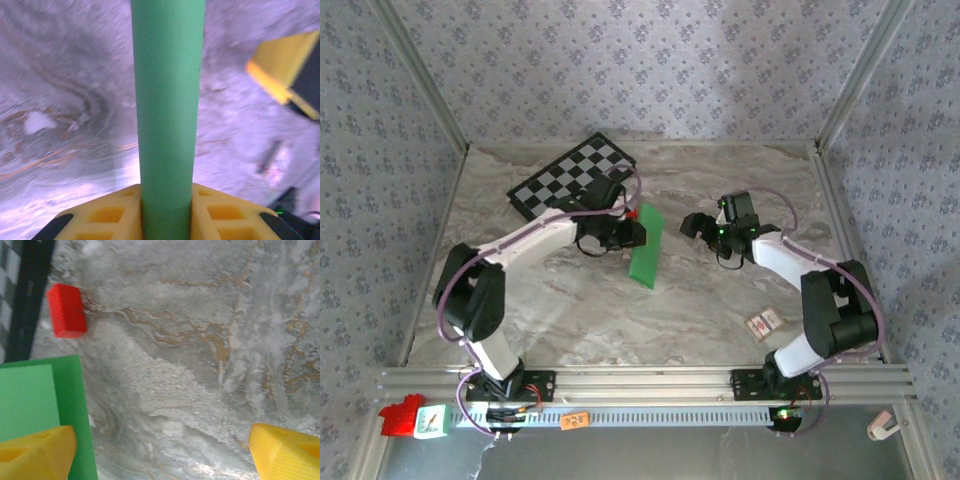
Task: Fold a paper plane with a square sheet of paper (pick it up from the middle)
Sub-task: First fold the square sheet of paper in half at the center of the table, then hold the square sheet of paper at the center of the table.
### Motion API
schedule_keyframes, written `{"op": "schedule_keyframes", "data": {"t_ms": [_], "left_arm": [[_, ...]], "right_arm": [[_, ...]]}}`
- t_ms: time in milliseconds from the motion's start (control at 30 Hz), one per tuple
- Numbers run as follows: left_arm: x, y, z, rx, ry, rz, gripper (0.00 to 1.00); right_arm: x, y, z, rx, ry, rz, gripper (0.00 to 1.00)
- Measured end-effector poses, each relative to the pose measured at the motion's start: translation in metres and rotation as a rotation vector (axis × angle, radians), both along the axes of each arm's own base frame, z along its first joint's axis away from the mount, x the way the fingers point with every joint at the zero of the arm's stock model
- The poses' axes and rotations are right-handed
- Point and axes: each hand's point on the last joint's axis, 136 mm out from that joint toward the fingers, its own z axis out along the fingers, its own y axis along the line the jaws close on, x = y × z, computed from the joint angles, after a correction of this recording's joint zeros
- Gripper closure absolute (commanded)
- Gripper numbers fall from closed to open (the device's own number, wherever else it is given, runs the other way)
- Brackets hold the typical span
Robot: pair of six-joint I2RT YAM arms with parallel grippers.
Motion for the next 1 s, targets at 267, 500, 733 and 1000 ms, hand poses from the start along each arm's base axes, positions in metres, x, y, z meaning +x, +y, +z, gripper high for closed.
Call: {"op": "schedule_keyframes", "data": {"t_ms": [267,500,733,1000], "left_arm": [[0.001,-0.002,-0.028,-0.106,0.086,0.029,0.72],[0.0,0.02,-0.083,0.026,0.162,0.097,0.72],[0.002,0.038,-0.098,0.115,0.162,0.15,0.72],[0.003,0.047,-0.115,0.176,0.178,0.186,0.71]], "right_arm": [[0.003,0.018,0.018,0.106,-0.064,0.064,0.15],[-0.013,0.05,-0.006,0.128,0.007,0.169,0.22],[-0.025,0.077,-0.027,0.115,0.071,0.242,0.31],[-0.021,0.094,-0.032,0.104,0.08,0.275,0.5]]}}
